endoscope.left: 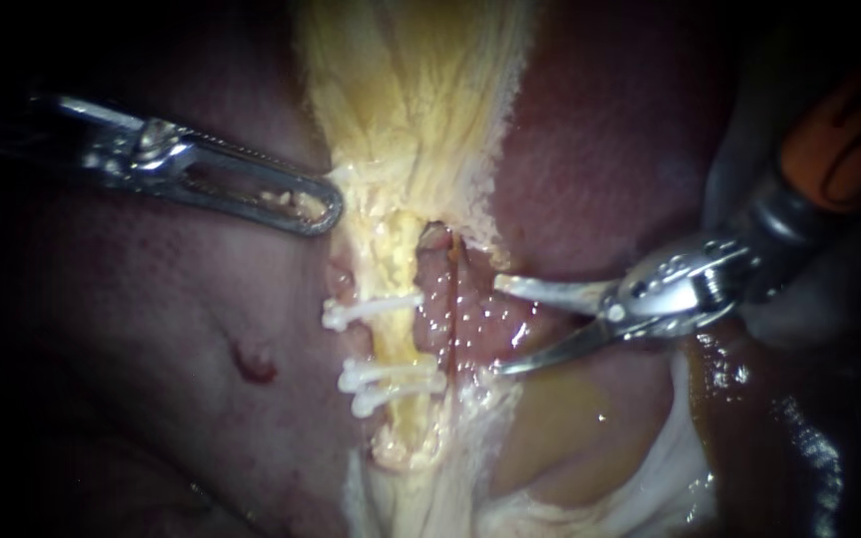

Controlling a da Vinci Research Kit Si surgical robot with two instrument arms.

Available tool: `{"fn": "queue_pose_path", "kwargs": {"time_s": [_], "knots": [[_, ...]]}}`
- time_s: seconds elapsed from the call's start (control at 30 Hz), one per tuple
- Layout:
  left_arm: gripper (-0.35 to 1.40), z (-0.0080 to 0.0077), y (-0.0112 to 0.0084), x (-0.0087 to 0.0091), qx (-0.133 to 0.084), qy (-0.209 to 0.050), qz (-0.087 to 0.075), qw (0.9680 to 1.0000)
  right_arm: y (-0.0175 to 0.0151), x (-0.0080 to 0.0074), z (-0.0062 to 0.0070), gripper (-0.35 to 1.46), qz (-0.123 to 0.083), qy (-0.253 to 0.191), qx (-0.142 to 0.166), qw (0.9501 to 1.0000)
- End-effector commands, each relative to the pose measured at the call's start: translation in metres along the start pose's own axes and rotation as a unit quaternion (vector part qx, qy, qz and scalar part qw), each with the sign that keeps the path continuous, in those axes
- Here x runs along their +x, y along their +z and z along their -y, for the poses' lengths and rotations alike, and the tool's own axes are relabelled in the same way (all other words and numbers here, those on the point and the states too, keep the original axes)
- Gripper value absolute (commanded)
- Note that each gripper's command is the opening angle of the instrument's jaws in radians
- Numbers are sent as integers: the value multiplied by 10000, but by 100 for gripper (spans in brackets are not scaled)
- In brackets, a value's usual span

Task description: Go to the cutting position left tube

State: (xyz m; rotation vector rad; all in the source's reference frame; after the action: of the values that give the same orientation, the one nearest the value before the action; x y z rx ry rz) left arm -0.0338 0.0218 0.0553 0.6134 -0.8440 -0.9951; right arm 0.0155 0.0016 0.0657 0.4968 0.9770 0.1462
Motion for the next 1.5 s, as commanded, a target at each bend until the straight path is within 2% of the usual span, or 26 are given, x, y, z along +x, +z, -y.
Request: {"fn": "queue_pose_path", "kwargs": {"time_s": [0.03, 0.3, 0.9, 1.17, 1.33, 1.5], "knots": [[-35, 0, 0, 0, -5, 0, 1, 10000, 6, -1, 0, 145, 8, 10, 49, 10000], [-35, 2, 0, 0, -9, -3, 3, 10000, 47, -16, 0, 145, 41, 177, 280, 9994], [-35, 2, -2, 0, -4, -3, 0, 10000, 81, -54, -34, 144, 126, 413, 696, 9966], [-35, 2, -2, 0, -3, -4, 0, 10000, 81, -56, -37, 144, 116, 425, 719, 9964], [-35, 3, -2, 0, -5, -5, 1, 10000, 81, -54, -37, 144, 40, 427, 732, 9964], [-35, 3, -2, 0, -4, -4, 0, 10000, 83, -50, -35, 144, -108, 452, 902, 9948]]}}
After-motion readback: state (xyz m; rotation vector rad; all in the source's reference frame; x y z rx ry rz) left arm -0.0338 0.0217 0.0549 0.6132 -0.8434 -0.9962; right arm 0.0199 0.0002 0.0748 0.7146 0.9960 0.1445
